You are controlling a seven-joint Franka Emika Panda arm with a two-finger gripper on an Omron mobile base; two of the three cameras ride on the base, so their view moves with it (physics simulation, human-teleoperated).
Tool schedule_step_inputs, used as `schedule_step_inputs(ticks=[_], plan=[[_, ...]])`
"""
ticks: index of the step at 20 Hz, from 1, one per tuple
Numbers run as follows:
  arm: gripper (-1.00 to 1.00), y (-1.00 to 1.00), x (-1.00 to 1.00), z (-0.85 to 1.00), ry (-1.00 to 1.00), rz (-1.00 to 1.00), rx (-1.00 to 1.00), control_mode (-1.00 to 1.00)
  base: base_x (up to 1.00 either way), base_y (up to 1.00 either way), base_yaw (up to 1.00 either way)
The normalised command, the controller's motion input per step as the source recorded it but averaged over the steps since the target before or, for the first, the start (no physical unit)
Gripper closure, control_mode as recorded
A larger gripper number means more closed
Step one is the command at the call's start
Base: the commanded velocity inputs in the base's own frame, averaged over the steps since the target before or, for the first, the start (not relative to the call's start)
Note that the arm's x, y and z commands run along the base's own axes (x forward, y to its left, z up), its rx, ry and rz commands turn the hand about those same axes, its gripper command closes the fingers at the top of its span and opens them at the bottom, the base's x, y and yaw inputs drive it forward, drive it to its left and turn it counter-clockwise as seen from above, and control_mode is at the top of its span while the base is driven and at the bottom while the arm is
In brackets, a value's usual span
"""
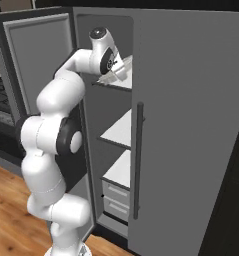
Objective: The ice cube tray has been filled with water. Take the tray and place it in the freezer to make ice. Close the freezer door after placing the tray.
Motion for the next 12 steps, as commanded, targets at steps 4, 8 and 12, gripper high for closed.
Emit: schedule_step_inputs(ticks=[4,8,12], plan=[[1.0,-0.04,0.62,-0.16,0.0,0.0,-0.03,-1.0,0.0,0.0,0.0],[1.0,0.0,0.63,-0.31,0.0,0.0,-0.06,-1.0,0.0,0.0,0.0],[1.0,0.0,0.61,-0.39,0.0,0.0,-0.07,-1.0,0.0,0.0,0.0]])
